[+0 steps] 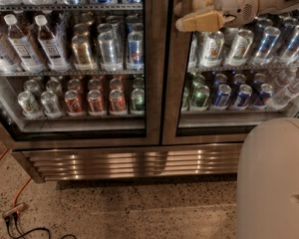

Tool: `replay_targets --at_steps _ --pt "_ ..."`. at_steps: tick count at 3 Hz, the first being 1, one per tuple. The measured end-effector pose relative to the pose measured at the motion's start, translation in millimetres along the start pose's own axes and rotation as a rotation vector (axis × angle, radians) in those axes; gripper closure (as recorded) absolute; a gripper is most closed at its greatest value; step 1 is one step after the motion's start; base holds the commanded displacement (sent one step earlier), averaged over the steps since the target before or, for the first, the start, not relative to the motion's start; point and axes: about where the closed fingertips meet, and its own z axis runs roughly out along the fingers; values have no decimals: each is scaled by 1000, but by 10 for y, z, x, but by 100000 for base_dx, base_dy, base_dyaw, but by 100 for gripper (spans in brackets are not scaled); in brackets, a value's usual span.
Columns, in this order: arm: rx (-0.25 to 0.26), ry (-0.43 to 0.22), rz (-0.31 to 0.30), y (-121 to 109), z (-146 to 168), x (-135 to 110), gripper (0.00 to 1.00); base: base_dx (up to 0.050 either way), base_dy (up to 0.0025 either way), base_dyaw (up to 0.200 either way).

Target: Open right fridge door

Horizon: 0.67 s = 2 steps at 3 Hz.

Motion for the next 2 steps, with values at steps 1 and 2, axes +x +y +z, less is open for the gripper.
replay_targets --at_steps 1,2 --pt "0 0 0 9 7 5 100 0 0 0" --pt "0 0 0 80 43 -12 100 0 0 0"
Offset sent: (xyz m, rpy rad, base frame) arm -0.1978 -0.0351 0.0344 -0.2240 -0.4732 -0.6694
